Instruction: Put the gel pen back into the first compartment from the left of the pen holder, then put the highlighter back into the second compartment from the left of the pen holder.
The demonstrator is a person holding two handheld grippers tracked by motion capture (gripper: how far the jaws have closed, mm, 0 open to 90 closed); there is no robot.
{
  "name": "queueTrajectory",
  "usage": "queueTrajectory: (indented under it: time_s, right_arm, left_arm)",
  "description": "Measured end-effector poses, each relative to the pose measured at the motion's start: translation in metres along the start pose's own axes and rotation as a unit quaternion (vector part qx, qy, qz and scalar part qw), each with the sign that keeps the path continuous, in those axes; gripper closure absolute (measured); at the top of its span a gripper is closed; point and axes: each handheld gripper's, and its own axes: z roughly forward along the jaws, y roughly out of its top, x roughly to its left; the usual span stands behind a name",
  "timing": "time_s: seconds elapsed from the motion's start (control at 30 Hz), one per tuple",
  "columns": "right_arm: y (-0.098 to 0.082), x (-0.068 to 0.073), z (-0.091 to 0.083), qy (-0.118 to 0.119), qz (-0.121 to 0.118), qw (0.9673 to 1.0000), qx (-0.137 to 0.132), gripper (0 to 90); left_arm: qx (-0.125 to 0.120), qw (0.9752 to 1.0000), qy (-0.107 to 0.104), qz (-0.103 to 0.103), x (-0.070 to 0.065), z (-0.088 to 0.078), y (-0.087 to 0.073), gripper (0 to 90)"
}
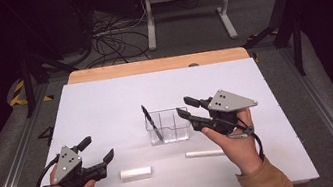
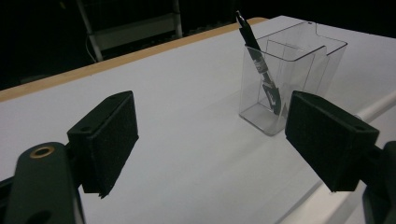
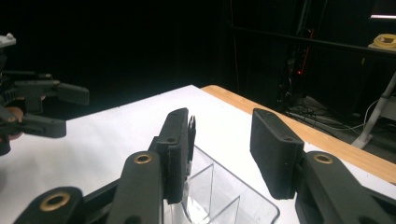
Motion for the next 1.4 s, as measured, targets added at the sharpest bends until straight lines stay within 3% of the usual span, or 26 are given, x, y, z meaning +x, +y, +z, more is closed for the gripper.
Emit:
queueTrajectory:
  time_s: [0.47,0.63,0.73,0.87,1.07,1.27,1.4]
  right_arm:
    - [-0.003,-0.010,-0.022,-0.005,-0.011,0.9998,0.015,52.3]
    - [-0.008,-0.013,-0.031,0.000,-0.016,0.9992,0.036,50.8]
    - [-0.011,-0.014,-0.034,0.011,-0.025,0.9974,0.066,49.5]
    - [-0.017,-0.015,-0.037,0.025,-0.046,0.9926,0.109,50.3]
    - [-0.026,-0.017,-0.038,0.051,-0.073,0.9802,0.177,54.3]
    - [-0.029,-0.018,-0.038,0.069,-0.099,0.9692,0.214,55.0]
    - [-0.029,-0.018,-0.038,0.076,-0.115,0.9643,0.226,55.2]
  left_arm:
    - [-0.001,1.0000,-0.005,0.001,-0.001,0.001,0.002,18.0]
    - [0.000,1.0000,-0.005,0.002,0.000,0.002,0.002,18.0]
    - [0.000,1.0000,-0.007,0.003,-0.001,0.003,0.002,18.0]
    - [-0.001,1.0000,-0.008,0.002,-0.001,0.004,0.003,18.0]
    - [-0.001,0.9999,-0.010,0.004,0.000,0.005,0.003,18.0]
    - [-0.001,0.9999,-0.011,0.006,-0.001,0.005,0.004,18.0]
    - [-0.001,0.9999,-0.011,0.005,-0.001,0.005,0.003,18.0]
